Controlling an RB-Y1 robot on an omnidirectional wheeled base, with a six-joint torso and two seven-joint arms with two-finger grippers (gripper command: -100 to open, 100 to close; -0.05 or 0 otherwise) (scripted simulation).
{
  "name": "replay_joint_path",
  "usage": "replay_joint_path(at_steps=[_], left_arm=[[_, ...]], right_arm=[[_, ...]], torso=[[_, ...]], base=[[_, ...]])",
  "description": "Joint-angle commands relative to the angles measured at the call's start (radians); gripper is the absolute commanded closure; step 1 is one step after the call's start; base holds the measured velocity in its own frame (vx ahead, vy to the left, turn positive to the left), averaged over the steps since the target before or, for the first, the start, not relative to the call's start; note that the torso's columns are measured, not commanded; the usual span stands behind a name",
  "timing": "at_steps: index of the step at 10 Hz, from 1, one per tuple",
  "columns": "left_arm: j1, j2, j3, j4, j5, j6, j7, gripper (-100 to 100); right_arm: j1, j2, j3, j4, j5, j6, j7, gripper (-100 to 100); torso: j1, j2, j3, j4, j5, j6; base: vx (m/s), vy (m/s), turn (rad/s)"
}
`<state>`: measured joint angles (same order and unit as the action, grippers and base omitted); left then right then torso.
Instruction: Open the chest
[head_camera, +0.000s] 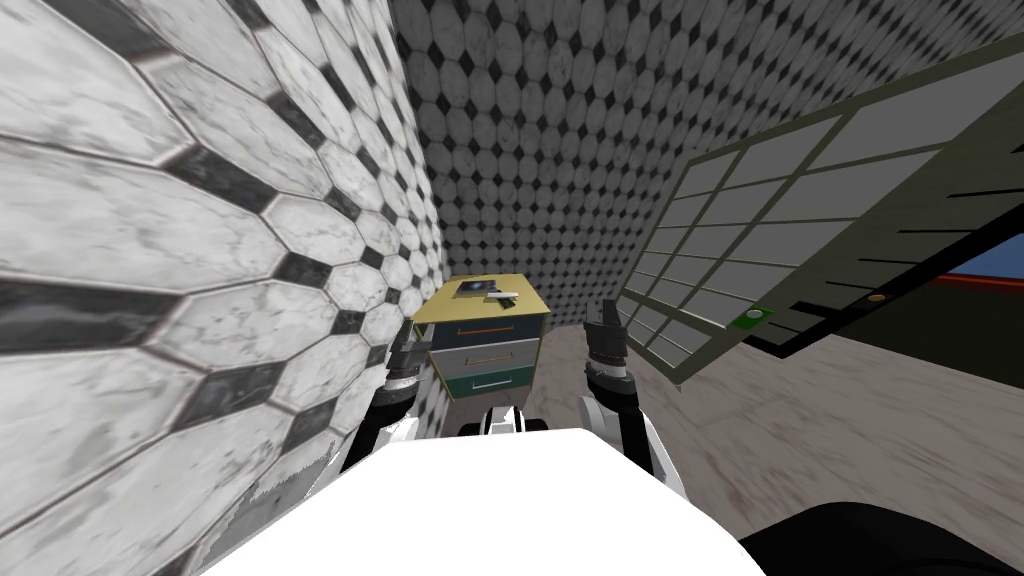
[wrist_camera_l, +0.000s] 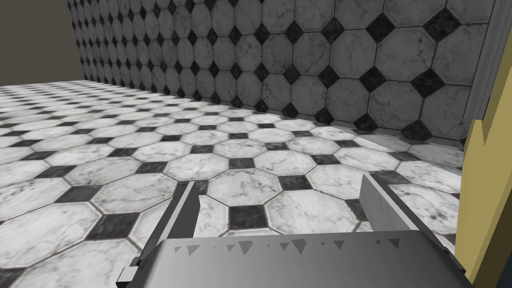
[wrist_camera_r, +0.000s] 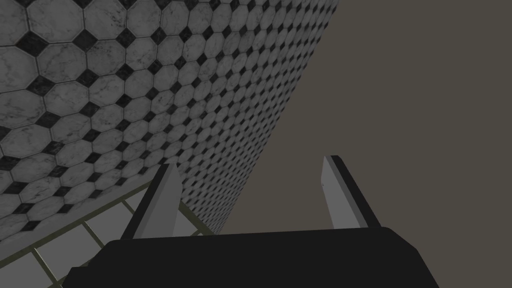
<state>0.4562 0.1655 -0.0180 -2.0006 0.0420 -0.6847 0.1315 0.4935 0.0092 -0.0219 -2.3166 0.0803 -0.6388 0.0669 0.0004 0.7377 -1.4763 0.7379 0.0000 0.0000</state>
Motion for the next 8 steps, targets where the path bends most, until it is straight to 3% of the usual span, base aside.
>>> replay_joint_path(at_steps=[1, 8], left_arm=[[-0.020, 0.010, 0.007, 0.075, -0.003, -0.070, 0.000, -100], [-0.050, 0.019, 0.016, 0.242, -0.007, -0.188, -0.001, -100]], right_arm=[[0.000, 0.000, 0.000, 0.000, 0.000, 0.000, 0.000, 0], [0.000, 0.000, 0.000, 0.000, 0.000, 0.000, 0.000, 0]], torso=[[0.000, 0.000, 0.000, 0.000, 0.000, 0.000], [0.000, 0.000, 0.000, 0.000, 0.000, 0.000]], base=[[0.067, -0.081, 0.011], [0.041, -0.047, 0.006]])
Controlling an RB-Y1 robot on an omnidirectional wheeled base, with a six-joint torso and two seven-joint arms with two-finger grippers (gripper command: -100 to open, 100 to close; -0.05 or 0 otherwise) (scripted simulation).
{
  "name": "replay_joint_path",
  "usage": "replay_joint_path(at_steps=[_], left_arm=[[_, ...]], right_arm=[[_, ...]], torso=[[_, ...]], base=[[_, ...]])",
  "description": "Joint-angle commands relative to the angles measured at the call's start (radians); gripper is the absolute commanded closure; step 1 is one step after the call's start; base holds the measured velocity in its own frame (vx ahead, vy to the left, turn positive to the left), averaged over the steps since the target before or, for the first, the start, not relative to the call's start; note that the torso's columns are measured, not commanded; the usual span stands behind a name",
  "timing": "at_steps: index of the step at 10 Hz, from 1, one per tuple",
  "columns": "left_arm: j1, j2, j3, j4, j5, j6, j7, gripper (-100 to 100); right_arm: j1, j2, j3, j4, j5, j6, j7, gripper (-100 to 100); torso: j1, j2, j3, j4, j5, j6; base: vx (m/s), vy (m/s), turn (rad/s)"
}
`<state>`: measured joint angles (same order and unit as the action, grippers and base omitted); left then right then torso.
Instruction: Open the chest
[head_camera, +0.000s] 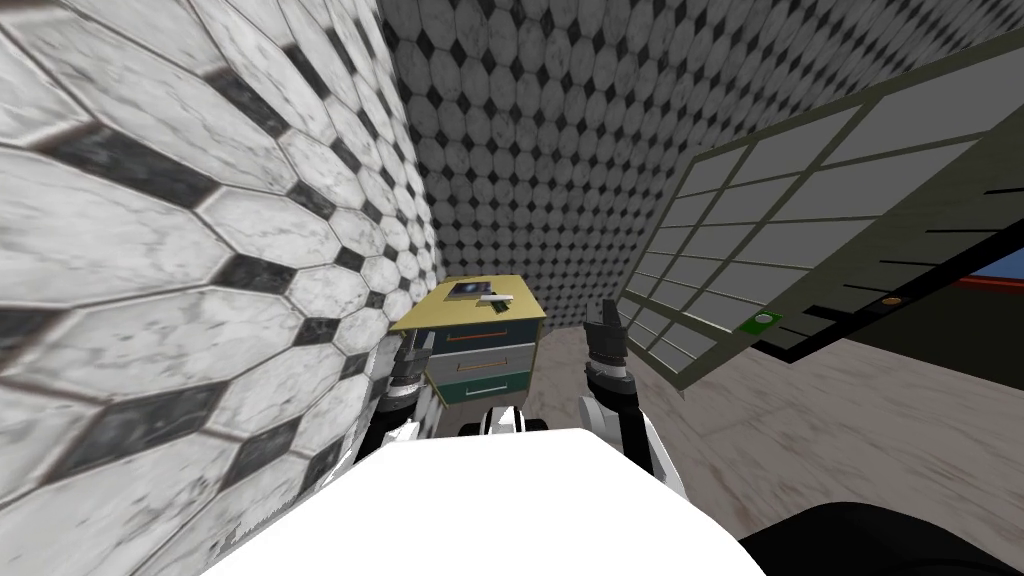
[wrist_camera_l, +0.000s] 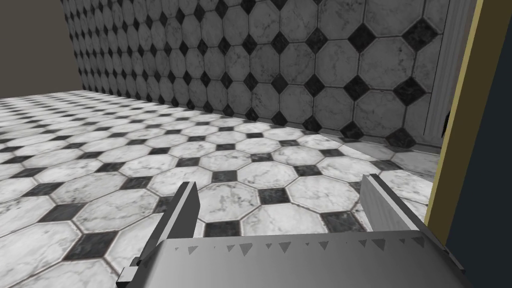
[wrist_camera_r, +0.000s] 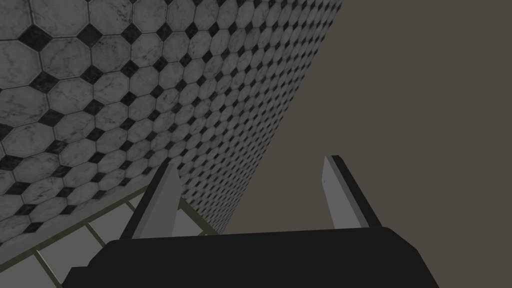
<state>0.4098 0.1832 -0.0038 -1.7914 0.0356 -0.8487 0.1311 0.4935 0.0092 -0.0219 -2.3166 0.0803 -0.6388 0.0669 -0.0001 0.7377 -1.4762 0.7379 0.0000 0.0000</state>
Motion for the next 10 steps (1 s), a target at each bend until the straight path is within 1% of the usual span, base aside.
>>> replay_joint_path(at_steps=[1, 2, 3, 4, 5, 6, 7, 8, 9, 10], left_arm=[[-0.015, 0.002, 0.005, 0.067, -0.002, -0.063, 0.000, -100], [-0.015, 0.002, 0.005, 0.085, -0.002, -0.063, 0.000, -100], [-0.026, 0.003, 0.008, 0.123, -0.004, -0.102, -0.001, -100], [-0.026, 0.003, 0.008, 0.138, -0.004, -0.102, -0.001, -100], [-0.037, 0.003, 0.011, 0.171, -0.006, -0.142, -0.001, -100], [-0.037, 0.003, 0.011, 0.192, -0.006, -0.142, -0.001, -100], [-0.048, 0.002, 0.014, 0.223, -0.008, -0.181, -0.002, -100], [-0.048, 0.002, 0.014, 0.247, -0.008, -0.181, -0.002, -100], [-0.060, 0.001, 0.017, 0.290, -0.009, -0.219, -0.002, -100], [-0.060, 0.001, 0.017, 0.302, -0.009, -0.219, -0.002, -100]], right_arm=[[0.000, 0.000, 0.000, 0.000, 0.000, 0.000, 0.000, 0], [0.000, 0.000, 0.000, 0.000, 0.000, 0.000, 0.000, 0], [0.000, 0.000, 0.000, 0.000, 0.000, 0.000, 0.000, 0], [0.000, 0.000, 0.000, 0.000, 0.000, 0.000, 0.000, 0], [0.000, 0.000, 0.000, 0.000, 0.000, 0.000, 0.000, 0], [0.000, 0.000, 0.000, 0.000, 0.000, 0.000, 0.000, 0], [0.000, 0.000, 0.000, 0.000, 0.000, 0.000, 0.000, 0], [0.000, 0.000, 0.000, 0.000, 0.000, 0.000, 0.000, 0], [0.000, 0.000, 0.000, 0.000, 0.000, 0.000, 0.000, 0], [0.000, 0.000, 0.000, 0.000, 0.000, 0.000, 0.000, 0]], torso=[[0.000, 0.000, 0.000, 0.000, 0.000, 0.000], [-0.001, 0.000, 0.000, 0.000, 0.000, 0.000], [0.000, 0.001, 0.000, 0.000, 0.000, 0.000], [0.000, 0.000, 0.000, 0.000, 0.000, 0.000], [0.001, 0.000, 0.000, 0.000, 0.000, 0.000], [0.000, 0.000, 0.000, 0.000, 0.000, 0.000], [0.000, 0.001, 0.000, 0.000, 0.000, 0.000], [-0.001, 0.000, 0.000, 0.000, 0.000, 0.000], [0.001, 0.001, 0.000, 0.000, 0.000, 0.000], [0.000, 0.000, 0.000, 0.000, 0.000, 0.000]], base=[[0.042, -0.065, 0.007], [0.036, -0.049, 0.007], [0.054, -0.051, 0.007], [0.047, -0.042, 0.005], [0.045, -0.054, 0.007], [0.041, -0.053, 0.005], [0.042, -0.063, 0.007], [0.030, -0.045, 0.007], [0.040, -0.053, 0.005], [0.048, -0.048, 0.007]])
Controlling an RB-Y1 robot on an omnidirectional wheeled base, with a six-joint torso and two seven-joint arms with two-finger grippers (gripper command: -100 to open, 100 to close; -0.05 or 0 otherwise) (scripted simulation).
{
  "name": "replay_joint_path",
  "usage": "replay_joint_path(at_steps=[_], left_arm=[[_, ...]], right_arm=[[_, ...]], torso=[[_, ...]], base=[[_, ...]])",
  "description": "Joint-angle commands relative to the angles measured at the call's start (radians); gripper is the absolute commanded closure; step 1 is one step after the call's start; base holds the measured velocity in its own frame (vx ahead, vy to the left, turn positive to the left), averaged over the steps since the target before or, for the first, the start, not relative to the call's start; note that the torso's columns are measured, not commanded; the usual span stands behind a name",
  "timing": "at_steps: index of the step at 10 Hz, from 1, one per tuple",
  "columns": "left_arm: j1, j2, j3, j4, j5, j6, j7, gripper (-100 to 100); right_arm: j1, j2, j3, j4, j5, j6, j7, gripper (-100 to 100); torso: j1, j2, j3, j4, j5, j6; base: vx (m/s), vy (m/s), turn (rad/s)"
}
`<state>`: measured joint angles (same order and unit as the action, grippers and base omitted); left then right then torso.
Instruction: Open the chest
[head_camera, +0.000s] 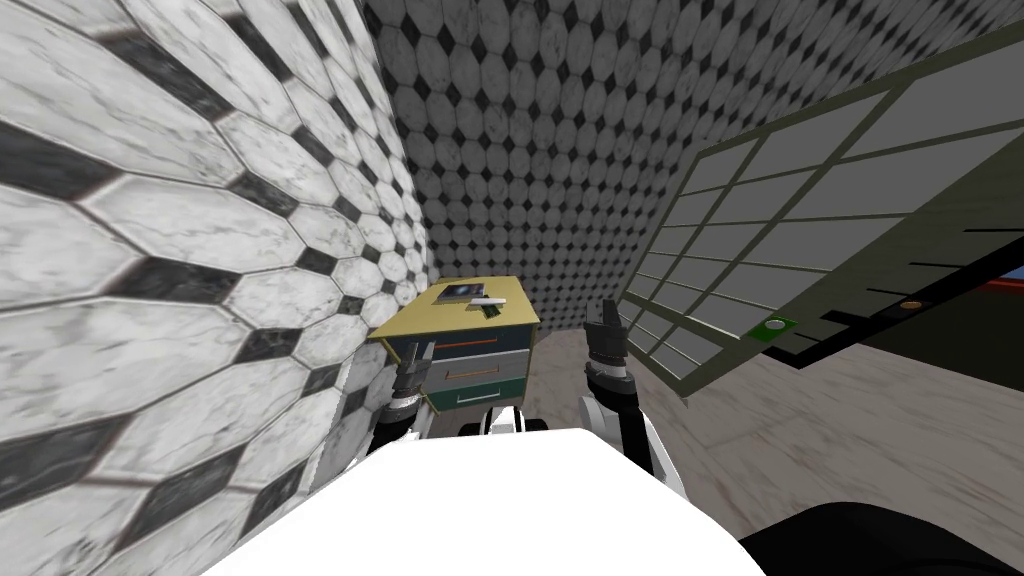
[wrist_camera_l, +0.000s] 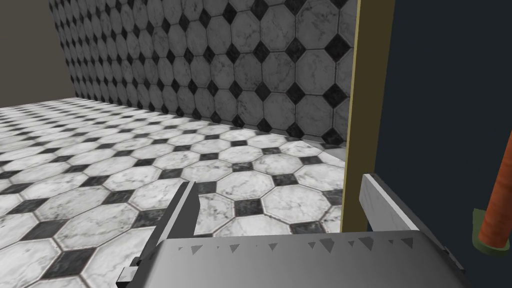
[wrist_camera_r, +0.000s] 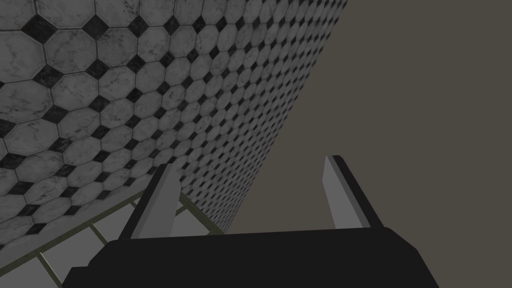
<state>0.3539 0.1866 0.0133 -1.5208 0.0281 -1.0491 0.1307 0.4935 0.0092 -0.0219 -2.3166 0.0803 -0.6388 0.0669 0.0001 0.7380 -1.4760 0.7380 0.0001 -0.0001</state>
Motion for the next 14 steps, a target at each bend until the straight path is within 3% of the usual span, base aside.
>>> replay_joint_path(at_steps=[1, 2, 3, 11, 13, 14], left_arm=[[-0.015, -0.005, 0.003, 0.066, -0.004, -0.057, -0.002, -100], [-0.015, -0.005, 0.003, 0.086, -0.004, -0.057, -0.002, -100], [-0.026, -0.008, 0.006, 0.124, -0.005, -0.094, -0.003, -100], [-0.068, -0.027, 0.018, 0.322, -0.011, -0.229, -0.004, -100], [-0.068, -0.027, 0.018, 0.341, -0.011, -0.229, -0.004, -100], [-0.078, -0.032, 0.020, 0.366, -0.013, -0.259, -0.005, -100]], right_arm=[[0.000, 0.000, 0.000, 0.000, 0.000, 0.000, 0.000, 0], [0.000, 0.000, 0.000, 0.000, 0.000, 0.000, 0.000, 0], [0.000, 0.000, 0.000, 0.000, 0.000, 0.000, 0.000, 0], [0.000, 0.000, 0.000, 0.000, 0.000, 0.000, 0.000, 0], [0.000, 0.000, 0.000, 0.000, 0.000, 0.000, 0.000, 0], [0.000, 0.000, 0.000, 0.000, 0.000, 0.000, 0.000, 0]], torso=[[0.000, 0.000, 0.000, 0.000, 0.000, 0.000], [0.000, -0.001, -0.001, 0.000, 0.000, 0.000], [0.000, 0.000, 0.000, 0.000, 0.000, 0.000], [0.000, -0.004, -0.002, -0.004, 0.003, 0.004], [-0.001, -0.009, -0.004, -0.007, 0.005, 0.006], [0.000, -0.009, -0.004, -0.008, 0.006, 0.006]], base=[[0.059, -0.048, 0.009], [0.045, -0.046, 0.004], [0.044, -0.065, 0.006], [0.037, -0.043, 0.010], [0.021, -0.024, 0.009], [0.018, -0.022, 0.013]])
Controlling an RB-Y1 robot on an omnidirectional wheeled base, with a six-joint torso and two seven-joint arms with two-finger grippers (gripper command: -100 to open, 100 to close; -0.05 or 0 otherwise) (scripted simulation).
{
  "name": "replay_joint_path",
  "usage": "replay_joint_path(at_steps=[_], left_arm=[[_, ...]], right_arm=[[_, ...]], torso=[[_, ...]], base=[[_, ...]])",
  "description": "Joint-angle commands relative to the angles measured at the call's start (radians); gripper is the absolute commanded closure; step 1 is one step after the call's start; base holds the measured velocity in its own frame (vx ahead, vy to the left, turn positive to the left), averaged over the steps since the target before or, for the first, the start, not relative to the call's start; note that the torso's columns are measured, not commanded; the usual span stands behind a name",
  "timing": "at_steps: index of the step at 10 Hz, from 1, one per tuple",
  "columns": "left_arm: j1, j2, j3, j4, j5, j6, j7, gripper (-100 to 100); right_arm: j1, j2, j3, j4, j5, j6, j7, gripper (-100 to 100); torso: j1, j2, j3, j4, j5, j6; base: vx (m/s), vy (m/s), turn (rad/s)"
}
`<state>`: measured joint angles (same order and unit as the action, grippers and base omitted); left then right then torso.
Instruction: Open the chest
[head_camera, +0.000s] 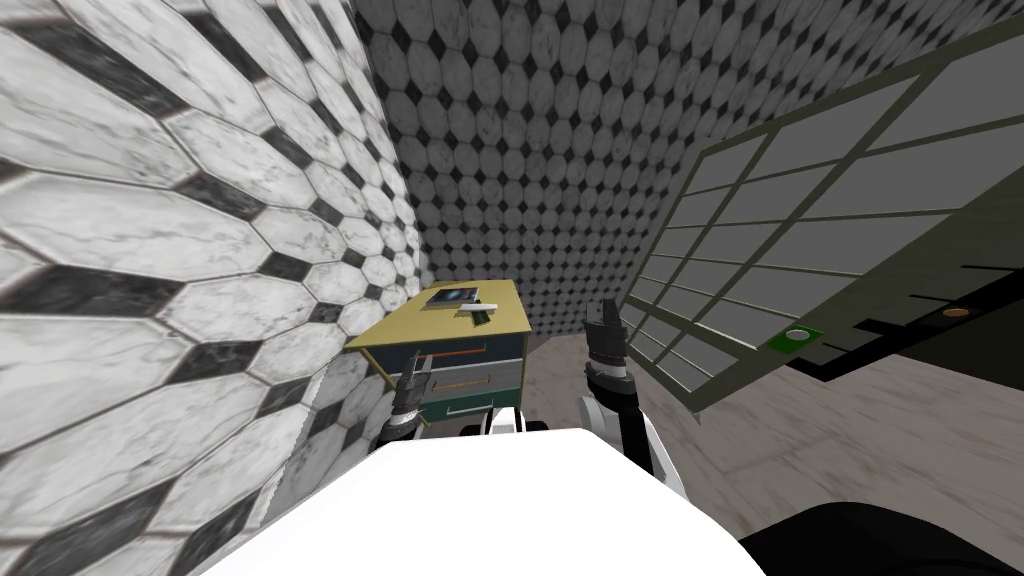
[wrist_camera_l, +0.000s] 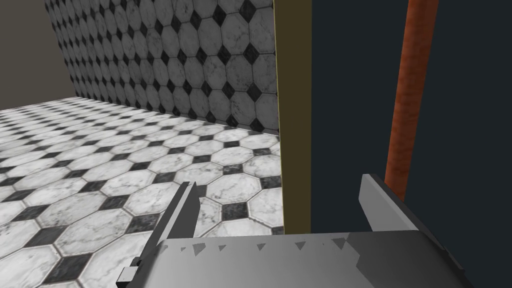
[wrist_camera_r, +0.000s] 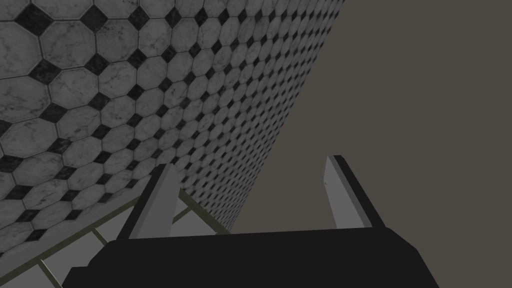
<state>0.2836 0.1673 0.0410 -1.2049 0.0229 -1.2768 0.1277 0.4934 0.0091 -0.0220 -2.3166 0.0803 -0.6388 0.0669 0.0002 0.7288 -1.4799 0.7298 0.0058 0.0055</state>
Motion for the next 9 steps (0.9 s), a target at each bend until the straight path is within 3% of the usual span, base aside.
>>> replay_joint_path(at_steps=[1, 9], left_arm=[[-0.008, -0.012, -0.008, 0.071, -0.008, -0.031, -0.002, -100], [-0.042, -0.041, 0.001, 0.233, -0.013, -0.137, -0.004, -100]], right_arm=[[0.000, 0.000, 0.000, 0.000, 0.000, 0.000, 0.000, 0], [0.000, 0.000, 0.000, 0.000, 0.000, 0.000, 0.000, 0]], torso=[[-0.001, -0.002, -0.001, -0.001, 0.001, 0.001], [-0.001, 0.010, 0.005, 0.009, -0.006, -0.006]], base=[[0.026, -0.024, 0.004], [0.033, -0.043, -0.002]])
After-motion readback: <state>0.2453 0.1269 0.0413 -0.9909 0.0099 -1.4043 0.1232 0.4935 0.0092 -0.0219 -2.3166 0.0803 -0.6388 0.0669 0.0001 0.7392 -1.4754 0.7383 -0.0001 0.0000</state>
